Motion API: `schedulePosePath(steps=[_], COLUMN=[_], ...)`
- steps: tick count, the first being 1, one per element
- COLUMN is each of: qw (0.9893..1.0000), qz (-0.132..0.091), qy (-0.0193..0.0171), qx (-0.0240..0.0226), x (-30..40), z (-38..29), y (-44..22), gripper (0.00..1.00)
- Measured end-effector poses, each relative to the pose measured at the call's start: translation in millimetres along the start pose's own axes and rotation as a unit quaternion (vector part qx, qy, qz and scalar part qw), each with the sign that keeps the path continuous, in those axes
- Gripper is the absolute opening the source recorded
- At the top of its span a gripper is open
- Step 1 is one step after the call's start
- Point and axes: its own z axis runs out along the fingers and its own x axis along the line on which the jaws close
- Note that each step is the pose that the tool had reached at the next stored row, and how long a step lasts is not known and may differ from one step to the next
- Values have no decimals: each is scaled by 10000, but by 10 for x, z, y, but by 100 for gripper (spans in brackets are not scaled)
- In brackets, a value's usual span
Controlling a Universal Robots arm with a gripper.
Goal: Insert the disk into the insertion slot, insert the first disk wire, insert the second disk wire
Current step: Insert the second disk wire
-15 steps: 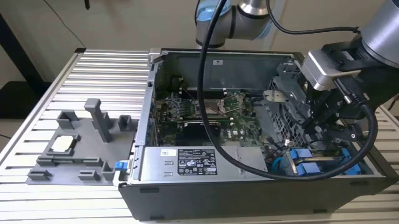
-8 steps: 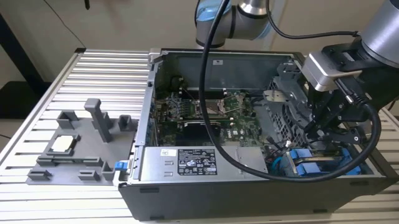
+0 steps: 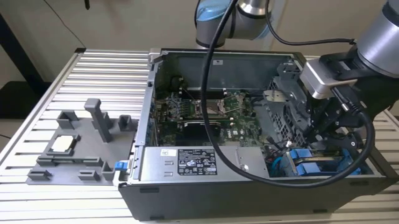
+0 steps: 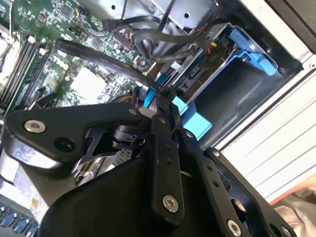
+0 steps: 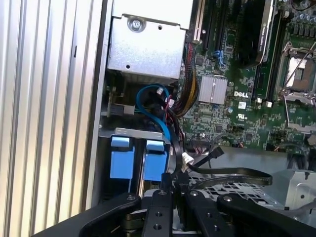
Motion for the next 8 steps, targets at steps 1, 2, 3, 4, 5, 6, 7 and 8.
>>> schedulePosePath(steps=[1, 2, 3, 4, 5, 6, 7, 8], qw=[10000, 10000, 10000, 10000, 10000, 9999, 9999, 9998], qz=[0, 0, 0, 3, 24, 56, 87, 128], qy=[6, 12, 27, 59, 85, 109, 132, 152], qx=[-1, -2, -3, -7, -8, -7, -6, -3], x=[5, 10, 14, 16, 17, 18, 18, 18], z=[17, 34, 46, 51, 53, 56, 57, 61], y=[-22, -44, -66, -81, -83, -83, -83, -84], gripper=[16, 16, 16, 16, 16, 16, 16, 16])
